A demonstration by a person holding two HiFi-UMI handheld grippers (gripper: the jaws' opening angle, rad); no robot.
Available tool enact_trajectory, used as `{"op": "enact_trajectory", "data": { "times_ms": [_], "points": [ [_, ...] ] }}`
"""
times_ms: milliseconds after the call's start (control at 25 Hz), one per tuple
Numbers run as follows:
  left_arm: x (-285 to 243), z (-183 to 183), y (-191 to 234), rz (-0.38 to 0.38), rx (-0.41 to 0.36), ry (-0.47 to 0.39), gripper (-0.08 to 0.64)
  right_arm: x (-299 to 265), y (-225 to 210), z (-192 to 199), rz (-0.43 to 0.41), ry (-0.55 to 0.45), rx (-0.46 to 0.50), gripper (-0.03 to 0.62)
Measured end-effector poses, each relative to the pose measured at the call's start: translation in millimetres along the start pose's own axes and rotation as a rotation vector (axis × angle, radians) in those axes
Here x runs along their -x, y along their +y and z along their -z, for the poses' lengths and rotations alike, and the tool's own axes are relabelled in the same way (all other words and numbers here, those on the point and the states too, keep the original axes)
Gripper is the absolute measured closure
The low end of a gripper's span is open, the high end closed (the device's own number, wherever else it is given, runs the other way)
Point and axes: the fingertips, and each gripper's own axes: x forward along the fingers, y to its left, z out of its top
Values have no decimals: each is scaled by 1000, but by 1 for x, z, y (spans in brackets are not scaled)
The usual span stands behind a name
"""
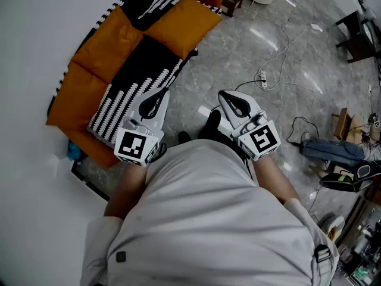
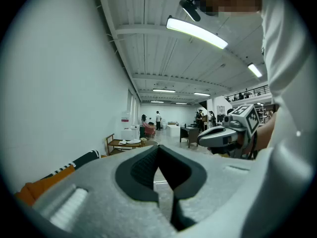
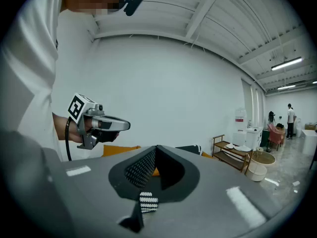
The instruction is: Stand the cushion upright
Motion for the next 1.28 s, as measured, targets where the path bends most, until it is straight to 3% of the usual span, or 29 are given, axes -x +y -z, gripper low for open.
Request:
{"op": "enact_trajectory", "data": {
  "times_ms": [520,920,1280],
  "points": [
    [-67,-8,4,13,26,15,558,1,-74,9,25,1,-26,581],
    [-194,-20,-6,27,15,31,557,17,-198,25,47,16,-39,580],
    [-270,-37,-10,16,10,31,557,26,-290,26,69,17,-31,580]
  ]
}}
